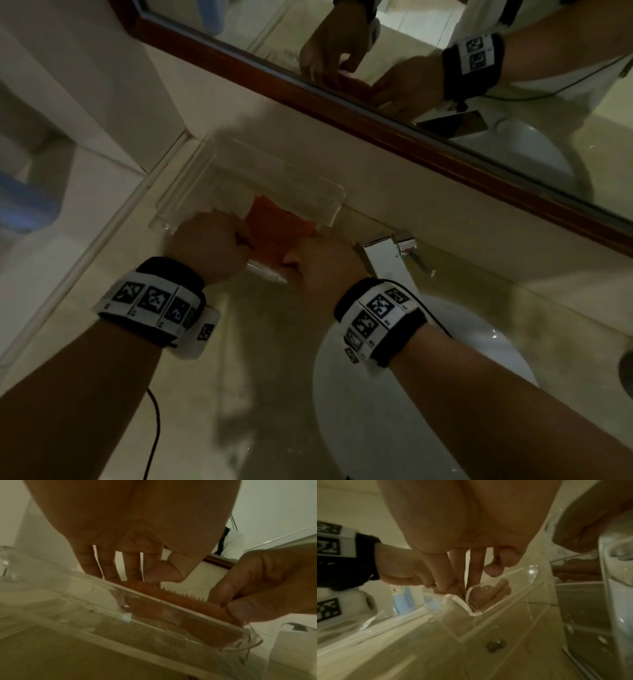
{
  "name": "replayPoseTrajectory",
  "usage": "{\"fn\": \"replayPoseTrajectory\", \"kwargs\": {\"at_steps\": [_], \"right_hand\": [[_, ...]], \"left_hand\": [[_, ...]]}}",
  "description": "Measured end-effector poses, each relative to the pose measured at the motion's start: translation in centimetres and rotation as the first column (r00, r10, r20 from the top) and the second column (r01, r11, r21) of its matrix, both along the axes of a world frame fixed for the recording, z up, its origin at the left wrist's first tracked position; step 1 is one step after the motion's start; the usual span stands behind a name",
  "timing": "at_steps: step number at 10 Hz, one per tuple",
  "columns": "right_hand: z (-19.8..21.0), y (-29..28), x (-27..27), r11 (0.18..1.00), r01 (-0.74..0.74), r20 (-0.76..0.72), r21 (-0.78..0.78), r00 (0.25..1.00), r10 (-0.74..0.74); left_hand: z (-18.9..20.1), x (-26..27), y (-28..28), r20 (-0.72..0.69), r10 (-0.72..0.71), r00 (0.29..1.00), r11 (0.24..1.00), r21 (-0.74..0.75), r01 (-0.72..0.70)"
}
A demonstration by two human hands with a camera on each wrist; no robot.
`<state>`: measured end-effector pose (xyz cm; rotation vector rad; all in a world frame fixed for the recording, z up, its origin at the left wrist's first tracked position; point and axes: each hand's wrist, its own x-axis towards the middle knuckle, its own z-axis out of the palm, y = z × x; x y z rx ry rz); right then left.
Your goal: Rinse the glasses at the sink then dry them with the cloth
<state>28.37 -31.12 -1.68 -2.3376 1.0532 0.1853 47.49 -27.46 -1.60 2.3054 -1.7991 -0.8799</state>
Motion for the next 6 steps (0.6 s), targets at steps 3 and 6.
{"fn": "replayPoseTrajectory", "kwargs": {"at_steps": [3,6], "right_hand": [[0.9,1.2,0.2,0.997,-0.064,-0.178,-0.040,0.983,0.055],[2.0,2.7,-0.9,0.993,0.036,-0.095,-0.110,0.994,-0.046]], "left_hand": [[-0.2,-0.7,0.8,0.241,-0.173,0.955,0.985,0.045,0.167],[1.1,-2.9,1.7,0.298,-0.145,0.944,0.989,0.031,0.142]]}}
